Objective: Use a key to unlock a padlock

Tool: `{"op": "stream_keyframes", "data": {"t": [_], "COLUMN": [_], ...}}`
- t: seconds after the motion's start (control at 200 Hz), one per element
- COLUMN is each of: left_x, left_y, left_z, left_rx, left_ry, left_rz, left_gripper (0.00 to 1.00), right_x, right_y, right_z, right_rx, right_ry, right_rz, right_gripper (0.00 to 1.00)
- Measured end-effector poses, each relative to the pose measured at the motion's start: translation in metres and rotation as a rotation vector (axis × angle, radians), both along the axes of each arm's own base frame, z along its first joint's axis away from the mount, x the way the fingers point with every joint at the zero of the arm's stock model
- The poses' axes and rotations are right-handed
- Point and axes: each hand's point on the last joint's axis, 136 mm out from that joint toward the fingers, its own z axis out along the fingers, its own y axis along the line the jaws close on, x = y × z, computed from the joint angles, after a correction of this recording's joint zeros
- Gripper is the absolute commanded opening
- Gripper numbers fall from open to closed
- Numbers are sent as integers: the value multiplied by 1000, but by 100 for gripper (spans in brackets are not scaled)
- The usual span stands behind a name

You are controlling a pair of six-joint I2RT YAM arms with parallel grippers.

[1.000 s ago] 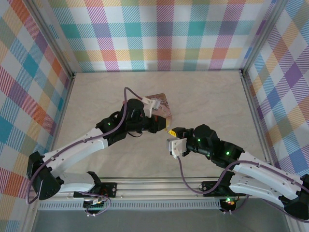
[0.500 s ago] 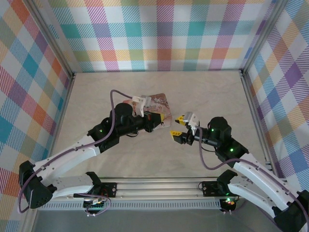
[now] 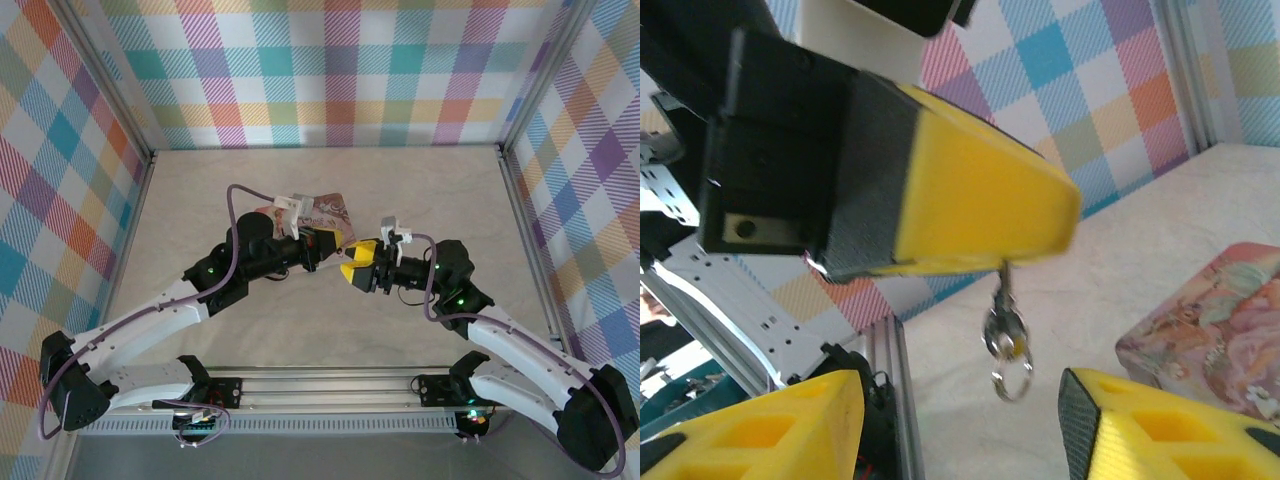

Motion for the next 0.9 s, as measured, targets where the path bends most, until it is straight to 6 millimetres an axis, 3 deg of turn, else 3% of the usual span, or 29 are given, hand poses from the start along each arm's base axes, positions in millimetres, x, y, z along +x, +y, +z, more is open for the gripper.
{"op": "stream_keyframes", "data": {"t": [0.9], "left_x": [0], "left_y": [-5], "left_z": [-3], "left_rx": [1], "left_ry": [6], "left_rz": [-18], "left_gripper": [0], "right_x": [8], "right_y": [6], "right_z": [-6], "right_rx": [15], "right_ry": [84], "right_rz": [4], "right_gripper": [34]}}
